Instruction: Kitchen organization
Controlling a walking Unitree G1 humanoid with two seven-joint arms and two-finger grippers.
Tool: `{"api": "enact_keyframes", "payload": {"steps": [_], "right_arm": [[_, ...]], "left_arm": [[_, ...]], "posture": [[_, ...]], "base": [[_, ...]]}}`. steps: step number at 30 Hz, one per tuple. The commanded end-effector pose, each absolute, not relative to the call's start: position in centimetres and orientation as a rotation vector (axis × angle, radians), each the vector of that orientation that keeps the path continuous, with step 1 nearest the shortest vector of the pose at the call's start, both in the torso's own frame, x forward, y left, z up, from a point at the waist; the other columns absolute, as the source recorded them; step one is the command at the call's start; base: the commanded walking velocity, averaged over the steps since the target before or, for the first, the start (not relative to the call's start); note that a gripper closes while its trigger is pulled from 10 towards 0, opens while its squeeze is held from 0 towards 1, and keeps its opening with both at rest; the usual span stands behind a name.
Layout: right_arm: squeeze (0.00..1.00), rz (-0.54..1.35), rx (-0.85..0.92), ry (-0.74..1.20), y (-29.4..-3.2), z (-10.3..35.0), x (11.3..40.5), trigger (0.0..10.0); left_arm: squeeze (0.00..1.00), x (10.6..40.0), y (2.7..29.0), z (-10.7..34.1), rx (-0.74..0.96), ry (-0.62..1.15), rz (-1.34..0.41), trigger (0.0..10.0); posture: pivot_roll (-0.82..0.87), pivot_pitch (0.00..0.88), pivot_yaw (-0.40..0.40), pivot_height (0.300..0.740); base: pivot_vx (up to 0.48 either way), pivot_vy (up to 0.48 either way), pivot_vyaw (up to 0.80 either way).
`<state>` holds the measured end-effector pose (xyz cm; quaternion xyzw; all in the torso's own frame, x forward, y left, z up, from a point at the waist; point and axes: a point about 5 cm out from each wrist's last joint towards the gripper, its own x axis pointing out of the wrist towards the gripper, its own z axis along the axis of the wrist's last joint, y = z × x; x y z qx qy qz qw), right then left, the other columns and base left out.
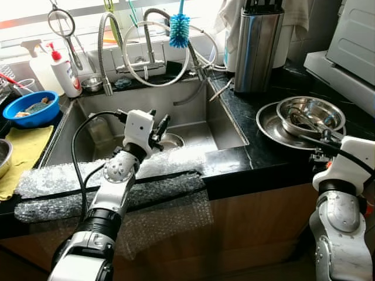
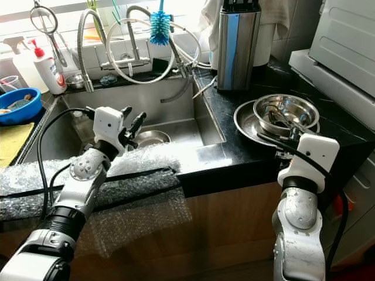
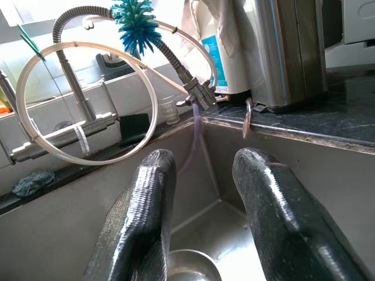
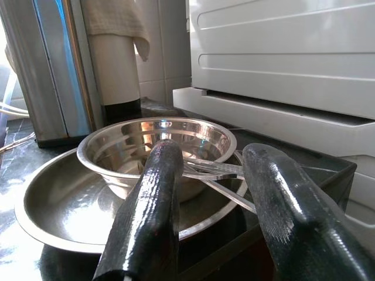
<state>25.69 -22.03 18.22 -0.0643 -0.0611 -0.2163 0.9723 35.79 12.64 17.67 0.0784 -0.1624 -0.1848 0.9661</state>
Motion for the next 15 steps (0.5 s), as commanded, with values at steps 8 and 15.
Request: {"api": "enact_keyframes", "payload": {"steps": [8,15], "right_arm": [[0.0,-0.394,-0.12,-0.119,-21.64,18.55,26.3,10.0],[0.0,-0.383,-0.122,-0.126,-21.62,18.82,26.5,10.0]], "left_arm": [[0.0,35.82,12.84,17.67,0.161,-0.327,-0.365,10.0],[0.0,35.85,12.84,17.7,0.162,-0.327,-0.364,10.0]], "posture": [[-0.23,0.0,0.065,0.74],[-0.23,0.0,0.063,0.74]], "base": [[0.0,0.0,0.0],[0.0,0.0,0.0]]}}
